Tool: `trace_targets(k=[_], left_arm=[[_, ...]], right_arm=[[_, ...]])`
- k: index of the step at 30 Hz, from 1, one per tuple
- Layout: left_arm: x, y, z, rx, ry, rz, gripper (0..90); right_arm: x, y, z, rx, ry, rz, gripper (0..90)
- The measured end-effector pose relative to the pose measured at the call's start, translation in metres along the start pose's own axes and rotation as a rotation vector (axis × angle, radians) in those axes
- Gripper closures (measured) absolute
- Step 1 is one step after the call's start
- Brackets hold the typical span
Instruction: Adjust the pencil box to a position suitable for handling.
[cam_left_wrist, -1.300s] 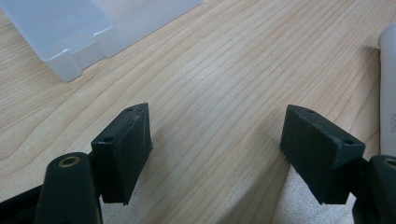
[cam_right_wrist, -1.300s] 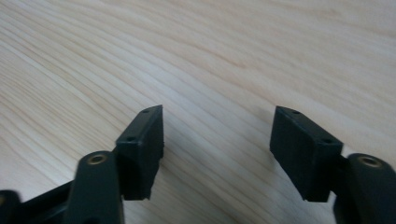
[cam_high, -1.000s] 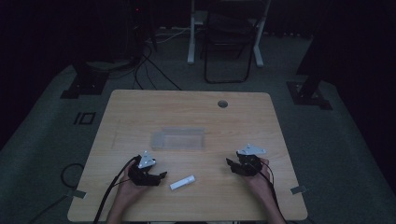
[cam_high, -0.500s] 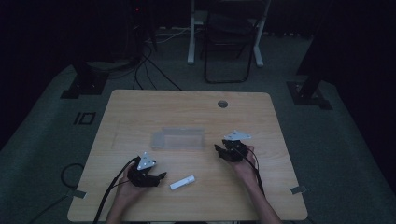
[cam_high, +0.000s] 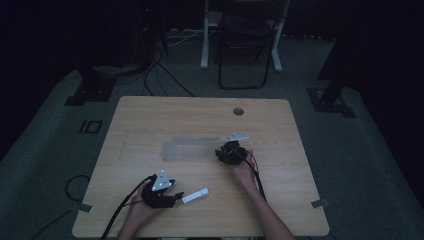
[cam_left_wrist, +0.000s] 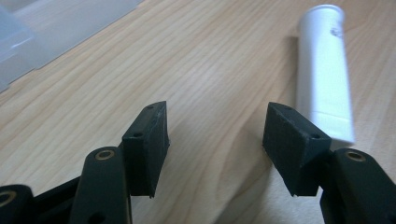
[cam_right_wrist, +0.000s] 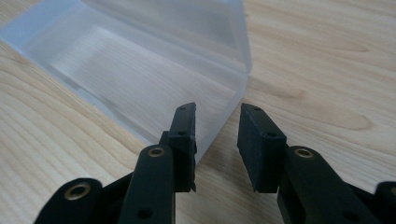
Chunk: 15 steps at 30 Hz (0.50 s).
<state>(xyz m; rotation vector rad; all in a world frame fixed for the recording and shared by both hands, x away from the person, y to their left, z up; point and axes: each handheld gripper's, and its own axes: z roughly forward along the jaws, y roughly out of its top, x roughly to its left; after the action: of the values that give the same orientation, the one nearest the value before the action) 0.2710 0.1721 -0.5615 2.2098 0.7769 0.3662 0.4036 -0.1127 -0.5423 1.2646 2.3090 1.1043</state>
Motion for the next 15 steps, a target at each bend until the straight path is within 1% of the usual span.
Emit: trace_targets(k=[3, 4, 11, 15], left_arm=[[0.0, 0.0, 0.0, 0.0, -0.002, 0.004, 41.2], [-0.001, 0.0, 0.0, 0.0, -0.004, 0.005, 41.4], [-0.004, 0.001, 0.001, -0.003, -0.01, 0.013, 43.9], [-0.006, 0.001, 0.001, -0.001, -0.014, 0.019, 47.2]], right_arm=[[0.001, 0.0, 0.004, 0.009, 0.006, -0.004, 70.9], [0.002, 0.0, 0.008, 0.02, 0.007, -0.004, 74.7], [0.002, 0.002, 0.012, 0.016, 0.018, 0.013, 79.6], [0.006, 0.004, 0.015, 0.022, 0.033, -0.004, 83.4]])
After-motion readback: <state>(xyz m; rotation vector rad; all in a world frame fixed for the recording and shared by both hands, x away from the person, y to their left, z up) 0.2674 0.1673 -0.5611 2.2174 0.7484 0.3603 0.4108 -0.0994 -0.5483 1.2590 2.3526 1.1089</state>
